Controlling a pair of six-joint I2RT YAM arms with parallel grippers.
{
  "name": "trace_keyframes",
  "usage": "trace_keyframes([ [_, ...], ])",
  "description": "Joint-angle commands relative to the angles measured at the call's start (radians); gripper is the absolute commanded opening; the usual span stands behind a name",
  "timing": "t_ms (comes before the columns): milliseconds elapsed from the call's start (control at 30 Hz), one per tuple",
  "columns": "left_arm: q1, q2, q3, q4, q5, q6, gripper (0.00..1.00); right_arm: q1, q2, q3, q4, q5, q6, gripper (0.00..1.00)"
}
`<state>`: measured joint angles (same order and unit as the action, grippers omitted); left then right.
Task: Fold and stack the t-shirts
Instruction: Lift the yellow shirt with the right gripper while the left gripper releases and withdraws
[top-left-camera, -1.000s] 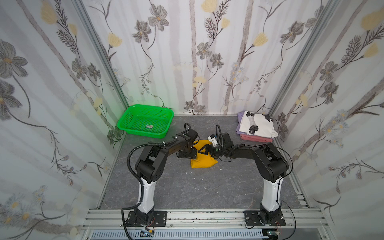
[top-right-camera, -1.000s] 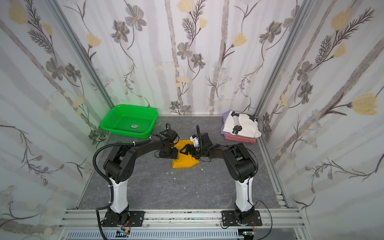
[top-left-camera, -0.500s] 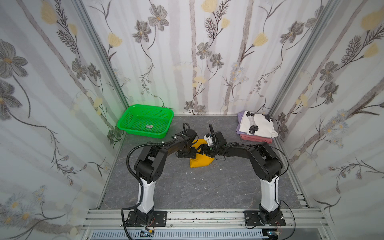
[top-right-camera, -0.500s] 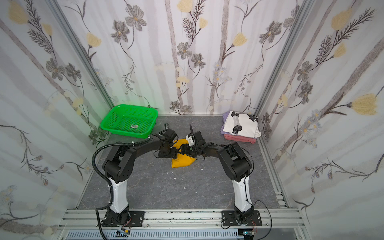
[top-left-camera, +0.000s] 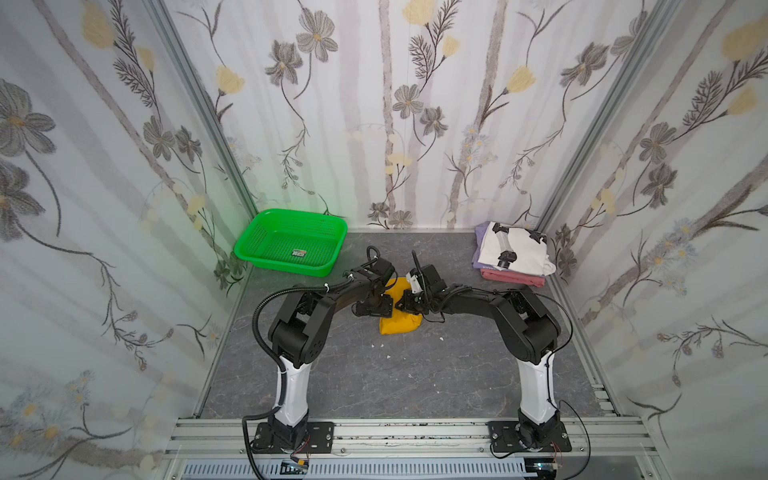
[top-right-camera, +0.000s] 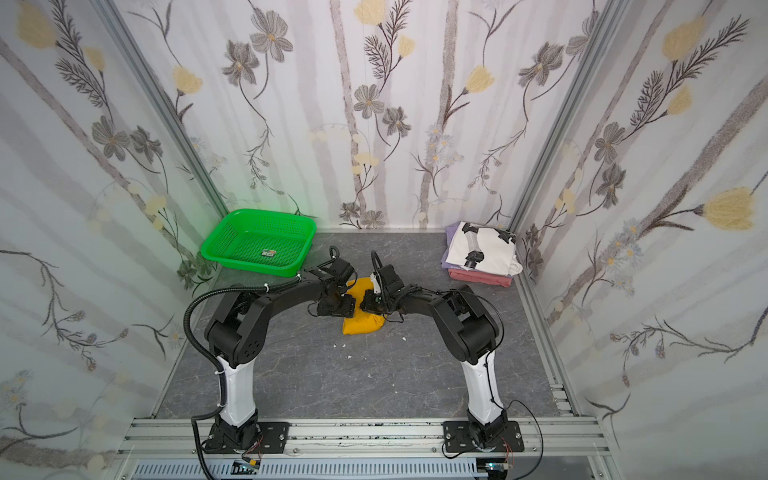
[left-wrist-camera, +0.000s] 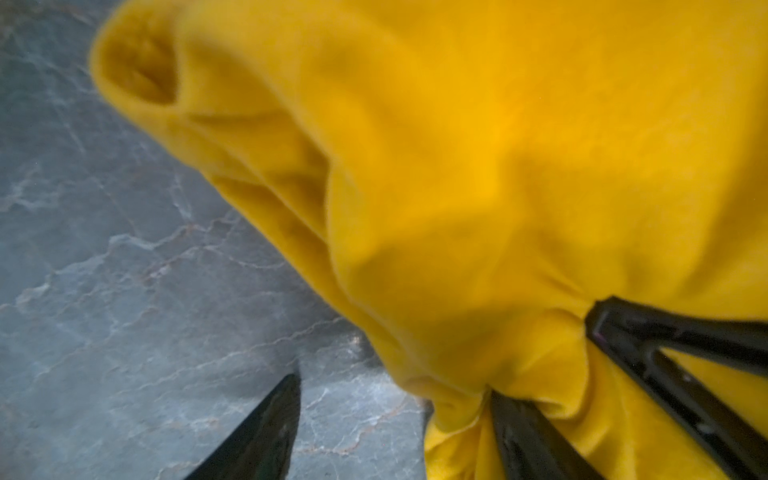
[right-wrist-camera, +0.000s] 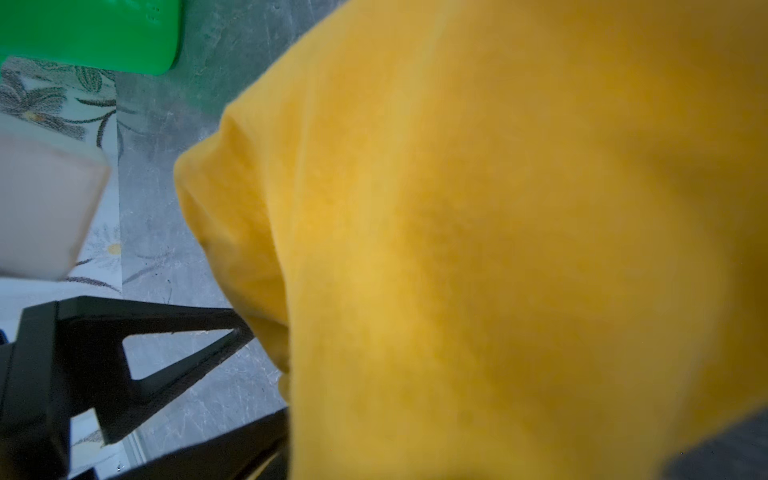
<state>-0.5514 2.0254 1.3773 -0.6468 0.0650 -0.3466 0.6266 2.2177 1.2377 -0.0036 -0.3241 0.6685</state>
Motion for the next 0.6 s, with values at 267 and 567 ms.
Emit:
trace_keyframes([
  [267, 0.111, -0.155, 0.006, -0.109, 0.191, -0.008, 0.91, -0.085, -0.102, -0.051, -0.169, 0.103, -0.088, 0.0],
  [567, 0.174, -0.205, -0.028, -0.09, 0.241, -0.018, 0.92, -0.238, -0.244, -0.043, -0.153, -0.004, -0.213, 0.0],
])
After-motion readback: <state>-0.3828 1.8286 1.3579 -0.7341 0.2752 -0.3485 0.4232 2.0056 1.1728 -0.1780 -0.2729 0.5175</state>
